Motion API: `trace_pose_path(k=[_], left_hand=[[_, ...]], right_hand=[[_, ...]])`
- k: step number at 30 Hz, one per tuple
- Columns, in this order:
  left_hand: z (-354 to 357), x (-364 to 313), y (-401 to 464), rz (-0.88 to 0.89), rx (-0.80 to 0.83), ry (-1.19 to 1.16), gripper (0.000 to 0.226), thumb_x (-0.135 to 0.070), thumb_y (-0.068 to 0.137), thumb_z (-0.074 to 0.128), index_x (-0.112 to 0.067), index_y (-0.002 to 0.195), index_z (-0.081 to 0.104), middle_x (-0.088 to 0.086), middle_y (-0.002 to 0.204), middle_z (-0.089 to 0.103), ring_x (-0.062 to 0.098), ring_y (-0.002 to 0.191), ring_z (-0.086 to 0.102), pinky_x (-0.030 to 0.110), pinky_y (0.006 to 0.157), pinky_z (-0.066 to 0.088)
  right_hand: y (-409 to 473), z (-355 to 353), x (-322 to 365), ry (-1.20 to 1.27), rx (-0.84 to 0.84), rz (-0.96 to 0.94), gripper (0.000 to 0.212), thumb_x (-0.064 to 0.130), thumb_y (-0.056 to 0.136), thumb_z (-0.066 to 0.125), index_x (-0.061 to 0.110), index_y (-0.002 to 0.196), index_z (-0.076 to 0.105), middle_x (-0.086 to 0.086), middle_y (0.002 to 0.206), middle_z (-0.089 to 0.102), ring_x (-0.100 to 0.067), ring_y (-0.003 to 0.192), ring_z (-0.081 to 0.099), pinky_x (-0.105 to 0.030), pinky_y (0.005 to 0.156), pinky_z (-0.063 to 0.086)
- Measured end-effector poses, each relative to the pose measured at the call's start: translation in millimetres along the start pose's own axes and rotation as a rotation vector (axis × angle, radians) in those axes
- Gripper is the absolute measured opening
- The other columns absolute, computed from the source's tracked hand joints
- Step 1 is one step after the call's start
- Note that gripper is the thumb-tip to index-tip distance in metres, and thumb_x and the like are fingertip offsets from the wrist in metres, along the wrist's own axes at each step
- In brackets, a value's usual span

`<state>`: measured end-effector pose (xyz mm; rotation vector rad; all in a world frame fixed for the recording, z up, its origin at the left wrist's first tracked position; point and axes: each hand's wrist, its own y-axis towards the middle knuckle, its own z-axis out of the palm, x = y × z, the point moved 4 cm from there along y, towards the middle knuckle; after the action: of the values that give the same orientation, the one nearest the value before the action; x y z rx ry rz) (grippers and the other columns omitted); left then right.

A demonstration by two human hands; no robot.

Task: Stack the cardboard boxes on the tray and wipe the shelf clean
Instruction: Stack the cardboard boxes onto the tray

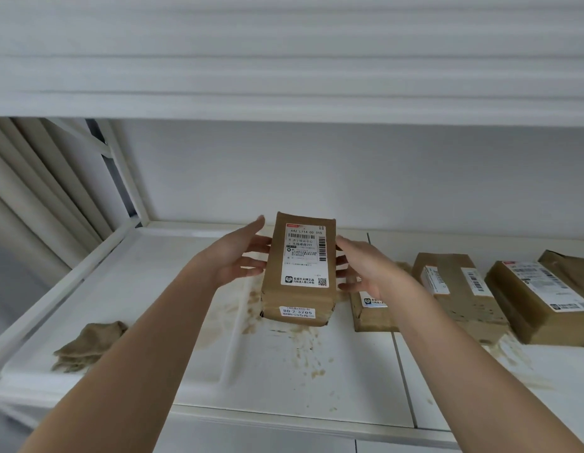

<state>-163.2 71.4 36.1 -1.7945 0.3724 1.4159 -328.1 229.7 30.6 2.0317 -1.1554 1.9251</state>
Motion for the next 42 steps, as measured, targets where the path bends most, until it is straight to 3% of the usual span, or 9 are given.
trace_pose_path(k=[5,8,14,18,24,29,33,37,42], left_hand=[[4,1,-6,0.051,-0.058,-0.148,0.036,-0.03,0.098,0.048,-0.003,0.12,0.061,0.005,0.119,0.066,0.022,0.089,0.067,0.032,0.078,0.053],[9,2,-8,0.076,-0.056,-0.19,0.031,-0.012,0.099,0.044,0.003,0.121,0.06,0.01,0.119,0.065,0.024,0.087,0.065,0.034,0.087,0.052],[24,4,-15,0.181,-0.047,-0.146,0.042,0.009,0.094,0.036,-0.01,0.119,0.063,0.004,0.106,0.072,0.016,0.092,0.065,0.024,0.074,0.051],[31,1,-20,0.227,-0.08,-0.209,0.038,0.003,0.095,0.041,-0.017,0.121,0.061,0.004,0.099,0.072,0.017,0.083,0.06,0.02,0.061,0.049],[34,3,-18,0.239,-0.061,-0.203,0.036,-0.01,0.1,0.041,-0.029,0.125,0.059,-0.002,0.1,0.073,0.013,0.079,0.063,0.029,0.073,0.047],[33,7,-16,0.227,-0.05,-0.148,0.03,-0.021,0.1,0.046,-0.033,0.123,0.06,-0.005,0.096,0.072,0.011,0.075,0.062,0.026,0.066,0.044],[30,9,-12,0.201,-0.045,-0.116,0.022,-0.033,0.098,0.049,-0.037,0.113,0.065,-0.009,0.09,0.07,0.012,0.079,0.06,0.03,0.076,0.044],[28,14,-9,0.177,-0.05,-0.079,0.025,-0.038,0.096,0.051,-0.031,0.114,0.067,-0.004,0.093,0.07,0.015,0.084,0.058,0.032,0.08,0.044],[24,18,-7,0.141,-0.014,-0.058,0.04,-0.048,0.088,0.052,-0.024,0.115,0.068,0.013,0.114,0.065,0.022,0.089,0.055,0.031,0.072,0.044]], right_hand=[[-6,-7,-1,0.11,-0.056,-0.051,0.03,0.042,0.102,0.037,0.02,0.102,0.057,-0.005,0.101,0.067,-0.021,0.088,0.065,-0.044,0.087,0.053],[-7,-4,-5,0.147,-0.043,-0.066,0.036,0.04,0.103,0.036,0.016,0.111,0.061,-0.006,0.106,0.066,-0.021,0.091,0.063,-0.042,0.085,0.053],[-10,0,-8,0.219,-0.05,-0.138,0.031,0.032,0.103,0.038,0.027,0.119,0.064,-0.001,0.111,0.069,-0.017,0.097,0.063,-0.031,0.071,0.05],[-11,2,-15,0.253,-0.054,-0.155,0.033,0.036,0.1,0.045,0.043,0.131,0.054,0.007,0.12,0.066,-0.017,0.116,0.057,-0.03,0.07,0.049],[-10,3,-20,0.294,-0.043,-0.196,0.034,0.036,0.102,0.045,0.049,0.133,0.048,0.011,0.103,0.073,-0.013,0.1,0.065,-0.039,0.09,0.051],[-12,0,-19,0.289,-0.057,-0.183,0.031,0.037,0.101,0.047,0.044,0.13,0.052,0.004,0.101,0.072,-0.014,0.088,0.065,-0.031,0.076,0.052],[-12,-2,-16,0.281,-0.068,-0.164,0.029,0.039,0.1,0.047,0.043,0.128,0.055,0.001,0.102,0.072,-0.015,0.083,0.065,-0.027,0.066,0.05],[-16,-2,-14,0.24,-0.062,-0.175,0.029,0.045,0.099,0.045,0.037,0.124,0.057,0.0,0.101,0.072,-0.014,0.083,0.065,-0.026,0.066,0.05],[-19,-3,-6,0.195,-0.04,-0.204,0.02,0.046,0.101,0.039,0.042,0.108,0.057,0.0,0.095,0.071,-0.014,0.084,0.065,-0.027,0.077,0.05]])
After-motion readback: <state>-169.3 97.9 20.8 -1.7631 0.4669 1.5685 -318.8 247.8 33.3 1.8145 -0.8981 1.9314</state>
